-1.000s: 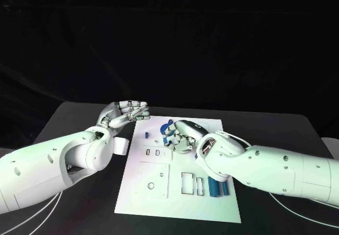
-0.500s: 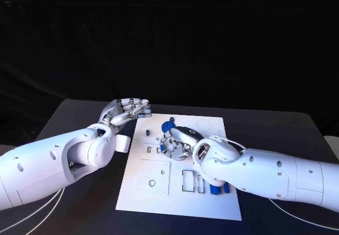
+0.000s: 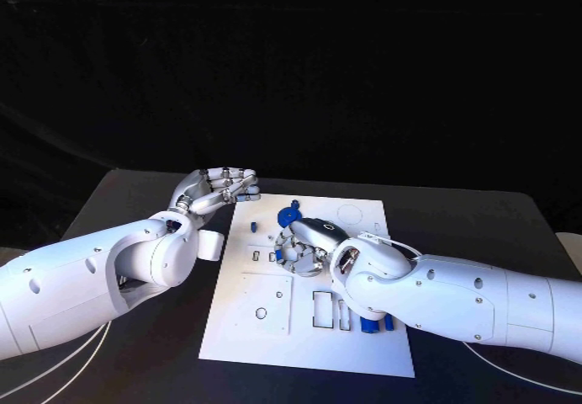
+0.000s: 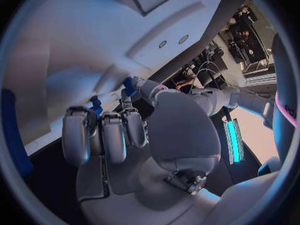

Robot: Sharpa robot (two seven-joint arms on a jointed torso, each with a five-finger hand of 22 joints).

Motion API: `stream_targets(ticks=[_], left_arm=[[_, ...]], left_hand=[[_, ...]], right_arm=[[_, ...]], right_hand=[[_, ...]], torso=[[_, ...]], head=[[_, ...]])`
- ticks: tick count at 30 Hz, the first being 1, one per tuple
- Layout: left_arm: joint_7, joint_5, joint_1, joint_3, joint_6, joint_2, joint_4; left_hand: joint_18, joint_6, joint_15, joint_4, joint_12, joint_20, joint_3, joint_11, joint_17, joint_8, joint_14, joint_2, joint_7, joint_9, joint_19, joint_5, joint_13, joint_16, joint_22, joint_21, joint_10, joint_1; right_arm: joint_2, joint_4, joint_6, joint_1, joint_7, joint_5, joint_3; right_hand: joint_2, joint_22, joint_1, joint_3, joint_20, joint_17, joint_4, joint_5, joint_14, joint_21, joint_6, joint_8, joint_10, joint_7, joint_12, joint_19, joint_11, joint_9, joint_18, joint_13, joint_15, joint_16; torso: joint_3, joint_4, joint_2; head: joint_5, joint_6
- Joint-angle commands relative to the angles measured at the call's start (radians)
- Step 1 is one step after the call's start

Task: Assemble the parts on the task board

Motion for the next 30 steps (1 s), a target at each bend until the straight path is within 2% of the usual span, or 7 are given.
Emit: stream_targets(ticks=[1, 9, 30], left_arm=[[0.004, 0.002, 0.001, 0.001, 0.019, 0.000, 0.002], [0.003, 0.002, 0.001, 0.001, 0.019, -0.002, 0.003], [-0.001, 0.002, 0.000, 0.000, 0.021, -0.001, -0.001]], left_hand=[[0.013, -0.003, 0.006, 0.000, -0.006, 0.000, 0.004, 0.006, 0.002, -0.006, 0.001, -0.005, 0.004, -0.001, 0.007, -0.003, 0.000, -0.005, -0.001, -0.006, 0.002, -0.001], [0.013, -0.002, 0.006, -0.001, -0.008, 0.000, 0.006, 0.006, 0.003, -0.007, 0.001, -0.006, 0.004, -0.001, 0.007, -0.003, 0.000, -0.007, -0.002, -0.006, 0.004, -0.003], [0.013, -0.002, 0.006, -0.002, -0.009, 0.000, 0.007, 0.006, 0.003, -0.007, 0.001, -0.006, 0.004, -0.002, 0.007, -0.003, 0.000, -0.008, -0.002, -0.006, 0.004, -0.004]], right_arm=[[0.001, -0.003, 0.032, -0.004, -0.019, -0.038, -0.002], [0.000, -0.005, 0.025, -0.005, -0.035, -0.066, -0.002], [-0.001, -0.005, 0.007, -0.006, -0.049, -0.081, -0.002]], right_hand=[[0.003, 0.133, -0.010, -0.001, -0.001, 0.160, 0.006, 0.006, 0.083, 0.006, 0.007, 0.025, 0.001, -0.006, 0.000, 0.006, -0.005, 0.024, -0.008, 0.099, -0.007, 0.006], [-0.005, 0.135, -0.020, -0.006, -0.001, 0.162, 0.009, 0.001, 0.084, 0.007, 0.004, 0.027, 0.001, -0.006, 0.000, 0.008, -0.005, 0.025, -0.009, 0.098, -0.008, 0.007], [-0.027, 0.134, -0.049, -0.019, -0.001, 0.162, 0.024, -0.011, 0.084, 0.003, -0.011, 0.025, -0.003, -0.002, -0.004, 0.007, -0.002, 0.024, -0.008, 0.094, -0.006, 0.006]], torso=[[-0.0002, 0.0012, 0.000], [-0.0011, 0.0012, 0.000], [0.0005, 0.0000, 0.001]], head=[[-0.001, -0.001], [-0.002, -0.001], [-0.007, 0.002]])
